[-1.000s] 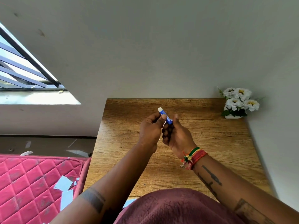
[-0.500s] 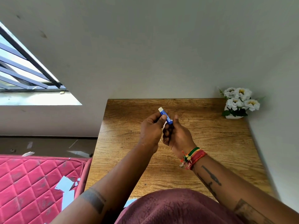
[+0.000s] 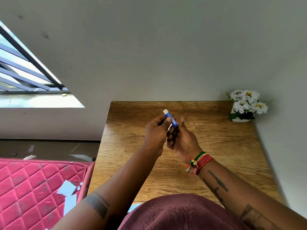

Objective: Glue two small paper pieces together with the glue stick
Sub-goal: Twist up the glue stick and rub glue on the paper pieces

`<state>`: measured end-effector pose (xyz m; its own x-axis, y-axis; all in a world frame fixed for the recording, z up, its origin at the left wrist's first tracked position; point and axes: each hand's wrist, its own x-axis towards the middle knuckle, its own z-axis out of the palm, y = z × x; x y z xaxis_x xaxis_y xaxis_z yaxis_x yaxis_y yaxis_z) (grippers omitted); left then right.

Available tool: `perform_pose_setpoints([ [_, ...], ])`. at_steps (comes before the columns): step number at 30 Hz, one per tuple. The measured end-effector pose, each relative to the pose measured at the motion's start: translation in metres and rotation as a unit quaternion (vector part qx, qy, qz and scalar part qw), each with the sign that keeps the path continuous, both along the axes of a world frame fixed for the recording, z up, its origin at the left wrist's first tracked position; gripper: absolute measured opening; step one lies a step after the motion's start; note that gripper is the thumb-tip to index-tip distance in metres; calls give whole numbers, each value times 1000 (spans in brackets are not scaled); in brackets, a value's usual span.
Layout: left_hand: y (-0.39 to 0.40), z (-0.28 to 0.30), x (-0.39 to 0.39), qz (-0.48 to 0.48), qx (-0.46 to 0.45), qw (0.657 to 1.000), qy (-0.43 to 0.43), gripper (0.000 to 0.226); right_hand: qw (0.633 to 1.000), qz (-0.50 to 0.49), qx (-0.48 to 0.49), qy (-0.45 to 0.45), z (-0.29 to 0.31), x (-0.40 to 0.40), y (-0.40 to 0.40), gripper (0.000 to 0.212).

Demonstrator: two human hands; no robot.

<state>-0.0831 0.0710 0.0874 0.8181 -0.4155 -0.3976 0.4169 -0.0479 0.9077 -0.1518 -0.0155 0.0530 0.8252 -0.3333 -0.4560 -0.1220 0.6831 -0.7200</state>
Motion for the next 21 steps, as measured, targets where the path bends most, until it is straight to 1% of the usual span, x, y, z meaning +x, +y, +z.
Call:
perform_pose_setpoints([
  [2, 0, -1, 1, 5, -5, 1000, 3, 17, 1000, -2, -12, -13, 0, -1, -1, 53],
  [6, 1, -3, 1, 5, 0, 1000, -4, 16, 999, -8, -37, -25, 1, -2, -1, 40],
  [9, 0, -3, 1, 4, 2, 1000, -5, 18, 999, -3, -43, -13, 3, -1, 0, 43],
  [12, 0, -4, 2, 0, 6, 1000, -6, 16, 1000, 7, -8, 14, 3, 1, 0, 53],
  [14, 1, -4, 2, 5, 4, 1000, -1, 16, 1000, 5, 7, 16, 3, 1, 0, 57],
  [18, 2, -5, 5, 13, 5, 1000, -1, 15, 1000, 6, -26, -11, 2, -1, -2, 43],
  [21, 2, -6, 6, 8, 8, 1000, -8, 14, 999, 0, -50, -17, 5, 0, -2, 43],
])
